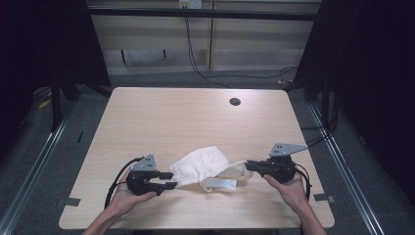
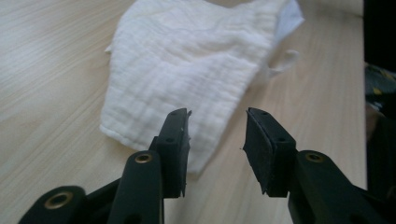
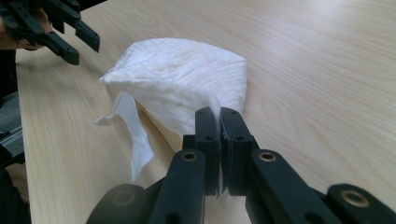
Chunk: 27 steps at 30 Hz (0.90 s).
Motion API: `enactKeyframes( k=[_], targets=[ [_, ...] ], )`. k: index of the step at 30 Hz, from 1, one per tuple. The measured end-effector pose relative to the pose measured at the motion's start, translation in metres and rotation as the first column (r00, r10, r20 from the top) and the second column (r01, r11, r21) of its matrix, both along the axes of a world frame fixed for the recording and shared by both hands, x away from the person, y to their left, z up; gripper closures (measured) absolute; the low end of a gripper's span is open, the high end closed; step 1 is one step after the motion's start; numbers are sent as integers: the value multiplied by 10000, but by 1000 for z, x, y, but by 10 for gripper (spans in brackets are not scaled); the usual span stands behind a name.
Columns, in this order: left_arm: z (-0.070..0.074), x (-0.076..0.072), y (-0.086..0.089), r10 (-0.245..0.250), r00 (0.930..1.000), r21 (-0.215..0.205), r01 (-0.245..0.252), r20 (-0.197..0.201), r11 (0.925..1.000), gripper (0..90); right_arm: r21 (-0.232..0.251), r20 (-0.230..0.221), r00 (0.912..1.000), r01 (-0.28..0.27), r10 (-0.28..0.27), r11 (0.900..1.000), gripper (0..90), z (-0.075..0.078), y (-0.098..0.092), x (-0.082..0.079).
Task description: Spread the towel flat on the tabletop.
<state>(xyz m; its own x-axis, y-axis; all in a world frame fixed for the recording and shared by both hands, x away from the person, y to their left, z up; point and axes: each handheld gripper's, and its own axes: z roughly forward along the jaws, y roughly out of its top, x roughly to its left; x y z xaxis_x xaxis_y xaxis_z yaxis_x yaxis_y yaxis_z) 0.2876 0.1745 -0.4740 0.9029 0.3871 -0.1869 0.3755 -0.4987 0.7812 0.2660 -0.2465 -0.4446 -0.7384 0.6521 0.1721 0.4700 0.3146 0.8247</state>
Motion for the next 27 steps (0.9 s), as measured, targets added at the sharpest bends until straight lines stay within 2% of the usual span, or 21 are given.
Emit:
enactKeyframes(
  k=[1,2,3,5,6,7,8,9,10,12,16,17,19,20,24,27],
  targets=[
    [-3,2,-1,-45,9999,3,45,-158,10000,571,-4,-44,10000,-20,20,10000,867,0,0,0],
    [-6,5,-2,-120,9998,261,123,-137,9996,562,-28,-65,10000,-63,62,10000,866,-1,0,0],
    [-9,6,-1,29,10000,402,-28,-31,9992,557,12,-106,9999,-73,73,10000,864,-2,0,1],
    [-12,11,0,-78,9999,519,86,-151,9986,540,206,-252,9995,-175,180,9996,863,-4,-1,3],
    [-13,12,0,-179,9997,489,188,-186,9986,541,138,-317,9994,-122,126,9998,862,-7,-2,4],
    [-14,12,-2,-133,9997,469,142,-189,9988,554,138,-370,9993,-76,81,9999,862,-9,-2,5],
    [-15,12,-3,-336,9988,435,351,-351,9984,582,128,-460,9989,-52,58,9999,862,-11,-3,6],
    [-16,12,-5,-435,9985,537,453,-344,9975,623,80,-559,9984,21,-17,10000,862,-15,-4,7],
    [-17,10,-7,-400,9992,856,400,-22,9955,636,45,-586,9983,59,-57,10000,862,-16,-5,8],
    [-17,10,-8,-516,9986,710,522,-103,9961,660,47,-625,9979,149,-146,9999,863,-18,-8,8],
    [-18,9,-12,-554,9981,869,527,282,9948,665,150,-605,9976,343,-333,9993,863,-17,-12,8],
    [-18,8,-14,-683,9974,712,664,246,9953,659,125,-603,9976,352,-344,9993,863,-17,-12,8],
    [-16,6,-17,-858,9957,891,824,348,9926,656,68,-604,9977,308,-303,9995,863,-18,-12,8],
    [-18,5,-19,-923,9953,799,896,306,9928,658,55,-642,9974,315,-311,9995,863,-18,-12,8],
    [-18,5,-21,-1202,9918,1152,1147,426,9867,674,-7,-649,9975,266,-266,9996,863,-19,-10,8],
    [-20,8,-16,-1007,9943,1136,961,358,9889,668,-35,-652,9976,217,-218,9998,863,-19,-9,7]
  ],
)
